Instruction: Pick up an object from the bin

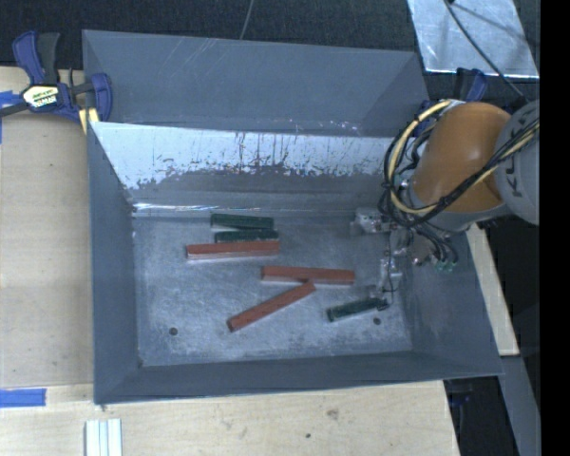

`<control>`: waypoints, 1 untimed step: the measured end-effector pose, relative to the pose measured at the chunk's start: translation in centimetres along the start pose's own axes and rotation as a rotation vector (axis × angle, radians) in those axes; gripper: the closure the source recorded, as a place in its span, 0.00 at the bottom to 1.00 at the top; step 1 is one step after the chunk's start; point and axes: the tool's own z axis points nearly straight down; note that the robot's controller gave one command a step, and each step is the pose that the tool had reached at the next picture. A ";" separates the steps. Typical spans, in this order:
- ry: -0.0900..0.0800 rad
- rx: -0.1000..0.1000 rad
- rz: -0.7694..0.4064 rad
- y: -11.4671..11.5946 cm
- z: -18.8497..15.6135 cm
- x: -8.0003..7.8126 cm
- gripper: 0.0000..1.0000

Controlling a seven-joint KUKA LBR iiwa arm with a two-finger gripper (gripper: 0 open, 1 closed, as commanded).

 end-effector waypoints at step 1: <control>0.003 0.001 0.132 5.2 1.0 4.9 0.00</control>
Offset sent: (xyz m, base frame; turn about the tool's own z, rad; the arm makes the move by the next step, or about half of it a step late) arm -0.0395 0.0475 0.0047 0.1895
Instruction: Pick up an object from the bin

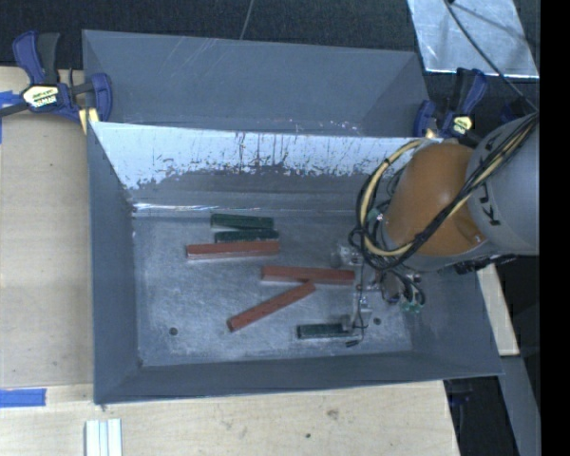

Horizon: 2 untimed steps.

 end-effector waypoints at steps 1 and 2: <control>0.002 -0.003 0.020 1.8 -0.6 0.8 0.00; -0.003 -0.001 -0.727 4.8 -0.5 -3.7 1.00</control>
Offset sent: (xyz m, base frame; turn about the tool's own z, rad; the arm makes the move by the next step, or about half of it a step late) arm 0.0375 0.0461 0.0041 -0.7272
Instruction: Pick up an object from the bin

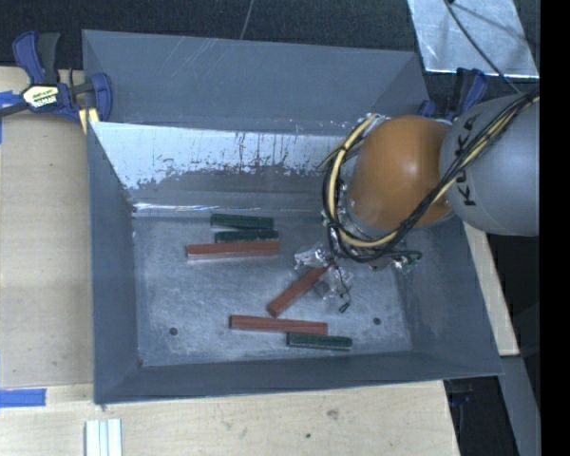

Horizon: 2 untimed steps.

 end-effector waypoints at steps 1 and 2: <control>0.001 -0.001 0.001 0.0 0.0 0.0 1.00; 0.005 -0.007 0.030 -3.7 -4.5 1.8 1.00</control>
Offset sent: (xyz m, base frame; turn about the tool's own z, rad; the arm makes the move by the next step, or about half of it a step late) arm 0.0265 -0.1074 0.1190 0.0841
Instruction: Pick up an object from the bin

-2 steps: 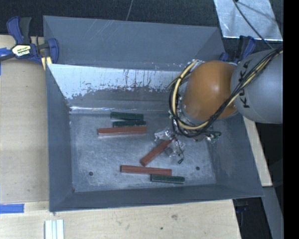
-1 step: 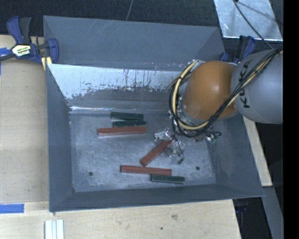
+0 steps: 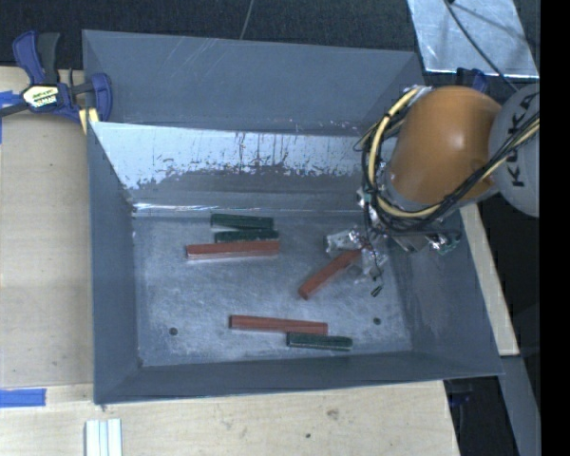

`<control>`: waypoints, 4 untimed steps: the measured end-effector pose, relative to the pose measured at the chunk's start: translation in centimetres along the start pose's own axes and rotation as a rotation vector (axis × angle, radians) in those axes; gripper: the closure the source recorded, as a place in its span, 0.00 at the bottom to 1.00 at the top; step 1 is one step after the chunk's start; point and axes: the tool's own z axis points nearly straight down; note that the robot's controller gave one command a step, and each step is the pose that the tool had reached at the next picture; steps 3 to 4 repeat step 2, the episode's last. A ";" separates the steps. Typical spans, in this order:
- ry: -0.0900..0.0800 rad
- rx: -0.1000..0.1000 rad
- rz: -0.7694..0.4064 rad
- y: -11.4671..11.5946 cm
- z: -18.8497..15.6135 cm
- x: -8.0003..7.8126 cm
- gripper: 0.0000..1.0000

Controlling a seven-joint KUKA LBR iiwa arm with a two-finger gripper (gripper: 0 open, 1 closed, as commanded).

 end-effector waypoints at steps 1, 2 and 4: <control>-0.001 0.009 0.053 -0.3 -4.2 1.8 1.00; -0.007 0.008 0.020 0.8 -9.9 1.7 1.00; -0.007 0.008 0.020 0.8 -9.9 1.7 1.00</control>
Offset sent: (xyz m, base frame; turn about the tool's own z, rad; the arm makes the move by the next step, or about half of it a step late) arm -0.0134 0.0000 0.0902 0.0178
